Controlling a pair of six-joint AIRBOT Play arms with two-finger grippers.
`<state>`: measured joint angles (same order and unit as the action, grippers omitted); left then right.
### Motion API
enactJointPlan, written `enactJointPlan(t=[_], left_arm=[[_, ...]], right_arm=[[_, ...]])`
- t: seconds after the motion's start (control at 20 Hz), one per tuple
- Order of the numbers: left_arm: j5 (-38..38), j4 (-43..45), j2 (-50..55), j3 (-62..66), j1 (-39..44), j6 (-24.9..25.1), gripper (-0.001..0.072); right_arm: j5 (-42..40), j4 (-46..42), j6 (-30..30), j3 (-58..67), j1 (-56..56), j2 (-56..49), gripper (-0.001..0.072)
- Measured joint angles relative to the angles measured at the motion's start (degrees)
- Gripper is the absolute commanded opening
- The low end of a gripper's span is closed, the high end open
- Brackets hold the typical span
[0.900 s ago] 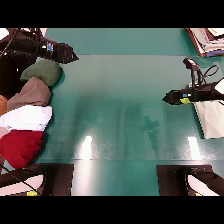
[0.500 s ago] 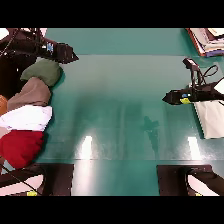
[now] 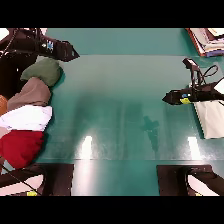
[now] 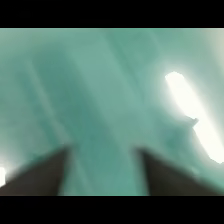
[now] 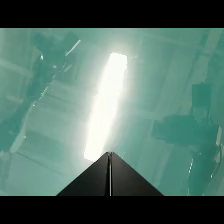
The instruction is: Fold the shirts.
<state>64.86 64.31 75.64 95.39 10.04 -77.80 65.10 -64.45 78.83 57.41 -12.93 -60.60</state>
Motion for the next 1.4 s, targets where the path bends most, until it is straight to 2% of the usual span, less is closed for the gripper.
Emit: enactJointPlan(t=[0.2, 0.35, 0.65, 0.95, 1.0, 1.05, 1.1, 1.4], left_arm=[[-6.21, 15.12, 2.16, 0.0, -2.08, -5.31, 0.0617], [-9.27, 21.88, 7.41, 0.0, -7.1, -9.14, 0.0617], [-13.51, 24.26, 21.09, 0.0, -17.57, -12.9, 0.0618], [-18.6, 23.61, 29.27, 0.13, -20.65, -13.62, 0.0614], [-19.23, 23.56, 29.79, 0.15, -20.83, -13.64, 0.0507], [-19.71, 23.45, 30.21, 0.37, -20.96, -13.68, 0.019], [-19.65, 22.95, 30.49, 0.85, -21.05, -13.68, 0.0035], [-11.26, 17.68, 29.59, 11.67, -20.59, -13.64, 0.0031]], right_arm=[[-0.02, 0.0, 0.04, 0.02, 0.0, 0.0, 0.0021], [-0.11, 0.22, 0.11, 0.02, 0.0, 0.0, 0.002], [-0.15, 0.39, 0.55, 0.02, 0.0, 0.0, 0.0021], [-0.2, 0.44, 1.18, 0.02, 0.0, 0.0, 0.002], [-0.2, 0.44, 1.2, 0.02, 0.0, 0.0, 0.002], [-0.2, 0.44, 1.22, 0.02, 0.0, 0.0, 0.0021], [-0.26, 0.44, 1.25, 0.02, 0.0, 0.0, 0.002], [-0.83, 1.14, 1.4, 4.57, 0.85, 0.17, 0.002]])
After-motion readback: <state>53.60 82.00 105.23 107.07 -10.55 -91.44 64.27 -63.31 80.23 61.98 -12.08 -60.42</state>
